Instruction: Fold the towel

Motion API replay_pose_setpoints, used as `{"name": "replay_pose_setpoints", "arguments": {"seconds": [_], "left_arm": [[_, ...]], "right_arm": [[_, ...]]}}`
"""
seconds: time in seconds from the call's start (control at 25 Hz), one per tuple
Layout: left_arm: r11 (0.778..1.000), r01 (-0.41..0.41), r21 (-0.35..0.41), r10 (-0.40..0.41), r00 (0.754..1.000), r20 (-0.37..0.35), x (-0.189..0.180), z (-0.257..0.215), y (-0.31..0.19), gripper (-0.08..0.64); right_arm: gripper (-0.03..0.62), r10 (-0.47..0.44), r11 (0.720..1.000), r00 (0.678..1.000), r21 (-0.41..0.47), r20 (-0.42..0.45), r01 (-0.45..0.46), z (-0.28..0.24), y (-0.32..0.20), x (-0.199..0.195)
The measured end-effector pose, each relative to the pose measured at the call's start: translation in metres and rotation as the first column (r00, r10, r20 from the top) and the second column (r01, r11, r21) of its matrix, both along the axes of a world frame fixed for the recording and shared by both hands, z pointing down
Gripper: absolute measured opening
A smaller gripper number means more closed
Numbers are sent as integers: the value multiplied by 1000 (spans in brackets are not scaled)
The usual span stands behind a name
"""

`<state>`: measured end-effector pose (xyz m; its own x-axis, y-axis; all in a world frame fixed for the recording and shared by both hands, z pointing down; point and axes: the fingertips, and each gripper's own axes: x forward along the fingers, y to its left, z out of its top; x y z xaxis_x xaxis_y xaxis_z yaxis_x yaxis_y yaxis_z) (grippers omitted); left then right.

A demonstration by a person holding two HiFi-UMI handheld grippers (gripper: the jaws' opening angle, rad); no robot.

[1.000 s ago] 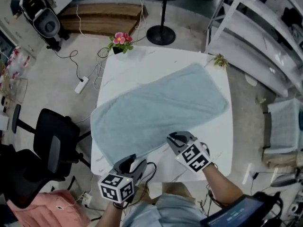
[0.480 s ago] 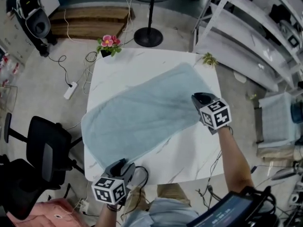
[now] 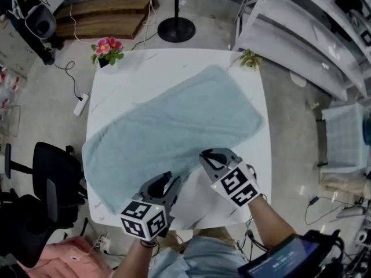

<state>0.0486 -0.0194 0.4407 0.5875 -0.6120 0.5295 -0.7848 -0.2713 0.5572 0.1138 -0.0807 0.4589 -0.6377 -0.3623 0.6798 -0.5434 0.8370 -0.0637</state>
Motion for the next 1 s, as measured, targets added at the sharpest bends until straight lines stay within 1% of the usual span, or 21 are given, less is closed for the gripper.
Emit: {"name": "replay_pose_setpoints", "arguments": {"seconds": [0.12, 0.2, 0.24, 0.36, 0.48, 0.56, 0.68, 0.84, 0.92, 1.0], "left_arm": [[1000, -11, -22, 13, 998, 62, 23, 20, -13, 104], [998, -24, -62, 31, 994, 107, 31, 37, -14, 95], [995, -30, -91, 41, 992, 117, 33, 45, -12, 95], [984, -34, -172, 54, 992, 115, 36, 61, 1, 95], [979, -10, -206, 29, 995, 93, 34, 65, 15, 66], [975, -1, -220, 19, 997, 77, 35, 66, 22, 60], [971, 3, -238, 12, 998, 59, 37, 66, 34, 55], [967, 9, -253, 0, 999, 36, 38, 65, 42, 54], [972, 16, -235, -9, 999, 33, 36, 55, 41, 57], [981, 46, -187, -38, 998, 47, 24, 39, 35, 57]], "right_arm": [[18, 15, 1000, 1000, -23, -17, -15, 23, -2, 16], [18, 6, 1000, 999, -29, -44, -7, 37, -3, 23], [18, 0, 999, 998, -40, -57, -2, 44, -4, 25], [18, -44, 997, 996, -72, -77, 38, 54, 1, 30], [17, -76, 993, 995, -93, -66, 69, 53, 13, 33], [17, -91, 991, 994, -106, -67, 84, 53, 22, 35], [17, -94, 985, 993, -149, -67, 83, 55, 36, 39], [17, -116, 981, 991, -166, -64, 104, 56, 45, 39], [18, -121, 979, 992, -166, -31, 114, 45, 42, 37], [20, -69, 987, 996, -142, 49, 76, 21, 21, 35]]}}
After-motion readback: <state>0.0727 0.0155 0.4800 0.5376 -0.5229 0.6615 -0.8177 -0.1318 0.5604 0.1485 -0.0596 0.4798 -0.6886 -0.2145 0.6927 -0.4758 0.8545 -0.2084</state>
